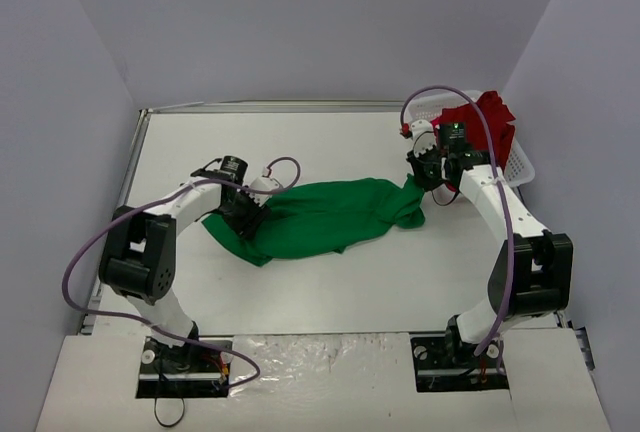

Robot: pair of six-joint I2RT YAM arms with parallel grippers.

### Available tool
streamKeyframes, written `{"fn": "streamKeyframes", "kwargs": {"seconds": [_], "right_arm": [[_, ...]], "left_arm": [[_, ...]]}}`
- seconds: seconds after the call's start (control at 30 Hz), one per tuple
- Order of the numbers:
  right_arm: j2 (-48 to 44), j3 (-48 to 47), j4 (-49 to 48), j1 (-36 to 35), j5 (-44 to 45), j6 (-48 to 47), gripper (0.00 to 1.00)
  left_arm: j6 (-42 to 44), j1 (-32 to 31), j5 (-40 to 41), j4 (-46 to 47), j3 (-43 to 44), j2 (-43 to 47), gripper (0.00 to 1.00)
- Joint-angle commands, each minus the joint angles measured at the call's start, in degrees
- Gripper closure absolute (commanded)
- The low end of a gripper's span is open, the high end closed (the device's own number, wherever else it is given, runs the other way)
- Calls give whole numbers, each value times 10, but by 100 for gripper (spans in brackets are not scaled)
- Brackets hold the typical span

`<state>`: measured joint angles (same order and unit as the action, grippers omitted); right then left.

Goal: Fold and stack the t-shirts
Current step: Flatten out the tshirt

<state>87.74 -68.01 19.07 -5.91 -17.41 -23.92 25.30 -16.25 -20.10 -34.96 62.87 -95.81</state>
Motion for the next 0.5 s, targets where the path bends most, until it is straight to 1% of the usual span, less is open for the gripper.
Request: {"fn": "streamKeyframes", "kwargs": {"seconds": [0.0, 0.13, 0.17, 0.23, 0.47], "right_arm": [[7, 1, -1, 4, -3, -7, 100], [14, 2, -2, 5, -3, -8, 100], [16, 2, -1, 5, -3, -9, 100], [19, 3, -1, 4, -3, -10, 100], [30, 2, 0, 5, 0, -12, 100]], "left_arm": [[-4, 6, -13, 19, 35, -10, 54], [0, 7, -1, 27, 46, -30, 55], [2, 7, 4, 31, 48, -32, 57], [1, 10, 8, 37, 48, -33, 58], [-2, 15, 7, 51, 48, -39, 59]]}}
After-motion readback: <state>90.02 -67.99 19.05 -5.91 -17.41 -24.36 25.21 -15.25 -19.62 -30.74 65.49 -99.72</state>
